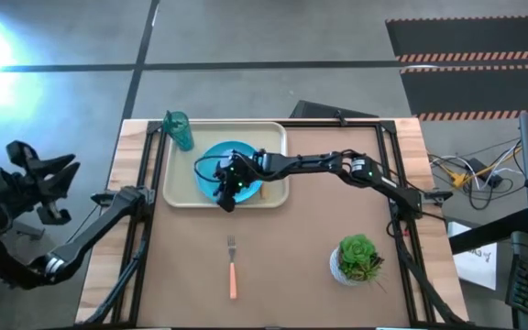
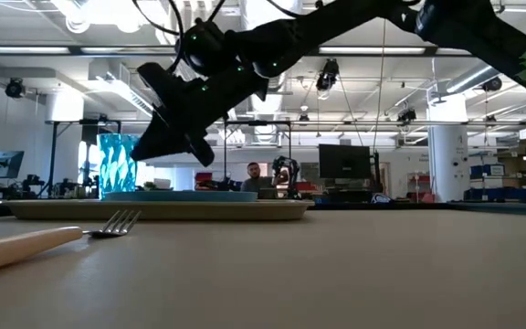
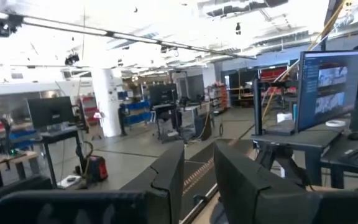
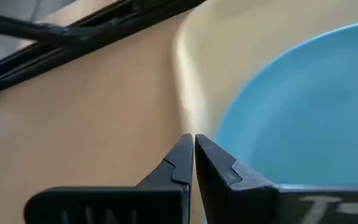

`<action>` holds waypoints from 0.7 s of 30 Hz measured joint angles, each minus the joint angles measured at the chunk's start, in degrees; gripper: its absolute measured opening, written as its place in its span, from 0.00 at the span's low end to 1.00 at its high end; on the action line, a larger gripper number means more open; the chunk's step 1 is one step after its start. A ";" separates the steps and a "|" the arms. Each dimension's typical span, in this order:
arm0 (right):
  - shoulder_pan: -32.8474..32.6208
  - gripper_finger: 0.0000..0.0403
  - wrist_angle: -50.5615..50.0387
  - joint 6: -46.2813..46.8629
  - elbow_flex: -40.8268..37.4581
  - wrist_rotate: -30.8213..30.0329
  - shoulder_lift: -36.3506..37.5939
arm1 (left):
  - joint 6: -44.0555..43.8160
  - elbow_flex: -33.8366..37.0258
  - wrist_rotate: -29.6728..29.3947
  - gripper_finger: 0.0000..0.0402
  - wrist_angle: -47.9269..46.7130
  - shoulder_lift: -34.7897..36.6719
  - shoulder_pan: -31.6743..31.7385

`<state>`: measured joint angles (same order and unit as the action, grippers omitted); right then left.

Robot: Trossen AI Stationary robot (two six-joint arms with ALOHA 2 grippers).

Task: Pick and place plate/cup/fork/spoon on tray
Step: Adjust the light blue plate on the white serving tray

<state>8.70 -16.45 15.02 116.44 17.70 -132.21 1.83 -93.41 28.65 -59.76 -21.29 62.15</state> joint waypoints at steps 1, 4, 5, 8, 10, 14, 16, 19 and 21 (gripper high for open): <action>0.34 0.02 -2.05 -0.12 1.04 -0.11 -0.37 | -0.01 0.05 -0.05 0.17 -0.63 -0.34 -0.02; 1.16 0.02 -7.09 -0.91 3.72 -0.40 -2.11 | 0.07 0.24 -0.13 0.17 -2.30 -2.13 0.00; 1.34 0.02 -8.79 -1.13 4.55 -0.40 -2.86 | 0.29 0.24 0.13 0.17 -3.07 -2.84 0.00; 1.59 0.02 -11.88 -1.56 7.51 -0.36 -5.07 | 1.36 0.24 2.42 0.17 -4.77 -5.53 -0.04; 1.70 0.02 -12.31 -1.65 8.96 -0.26 -6.25 | 1.96 0.13 5.94 0.17 -5.90 -8.05 -0.02; 1.74 0.02 -11.92 -1.78 11.21 0.27 -7.81 | 5.81 -0.49 12.08 0.17 -9.25 -13.35 0.00; 1.83 0.02 -11.99 -2.10 12.27 0.35 -8.55 | 7.73 -0.81 12.87 0.17 -10.35 -15.19 -0.02; 1.91 0.02 -11.85 -2.75 12.63 0.38 -8.97 | 9.45 -0.85 12.93 0.17 -10.23 -16.87 0.00; 2.11 0.02 -11.67 -2.99 12.41 0.41 -8.97 | 10.62 -0.85 12.91 0.17 -10.22 -17.39 0.00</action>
<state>10.80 -28.12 12.03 128.86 18.11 -141.18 12.45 -94.26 41.56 -69.97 -38.68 62.15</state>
